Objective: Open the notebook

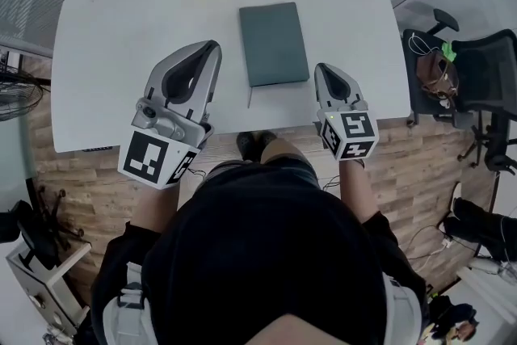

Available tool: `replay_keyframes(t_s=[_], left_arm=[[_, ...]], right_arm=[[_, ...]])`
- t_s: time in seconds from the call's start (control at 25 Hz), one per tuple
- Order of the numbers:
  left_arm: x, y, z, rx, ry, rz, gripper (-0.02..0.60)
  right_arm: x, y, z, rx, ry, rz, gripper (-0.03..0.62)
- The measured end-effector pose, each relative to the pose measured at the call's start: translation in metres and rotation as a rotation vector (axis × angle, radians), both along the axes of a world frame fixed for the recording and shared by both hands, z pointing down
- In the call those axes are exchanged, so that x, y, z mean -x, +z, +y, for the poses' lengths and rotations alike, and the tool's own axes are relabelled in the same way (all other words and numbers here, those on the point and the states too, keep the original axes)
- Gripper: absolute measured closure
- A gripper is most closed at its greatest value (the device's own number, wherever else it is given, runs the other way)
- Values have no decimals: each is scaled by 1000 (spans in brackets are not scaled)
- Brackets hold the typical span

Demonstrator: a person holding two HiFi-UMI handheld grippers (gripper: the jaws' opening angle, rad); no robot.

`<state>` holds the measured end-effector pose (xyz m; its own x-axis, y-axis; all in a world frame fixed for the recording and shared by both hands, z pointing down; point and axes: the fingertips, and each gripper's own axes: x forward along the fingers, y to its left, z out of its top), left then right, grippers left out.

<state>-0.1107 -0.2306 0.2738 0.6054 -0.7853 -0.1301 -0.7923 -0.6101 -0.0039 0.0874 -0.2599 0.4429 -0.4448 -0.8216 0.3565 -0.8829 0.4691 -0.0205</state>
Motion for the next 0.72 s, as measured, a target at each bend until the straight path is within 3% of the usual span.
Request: replay_keyframes(t_s=[0.24, 0.72], left_arm=[[0, -1, 0, 1, 6, 0, 569], [10, 7, 1, 15, -14, 3, 569]], right_arm=[[-2, 28, 3, 84, 19, 13, 589], [6, 69, 5, 294, 10, -26, 477]])
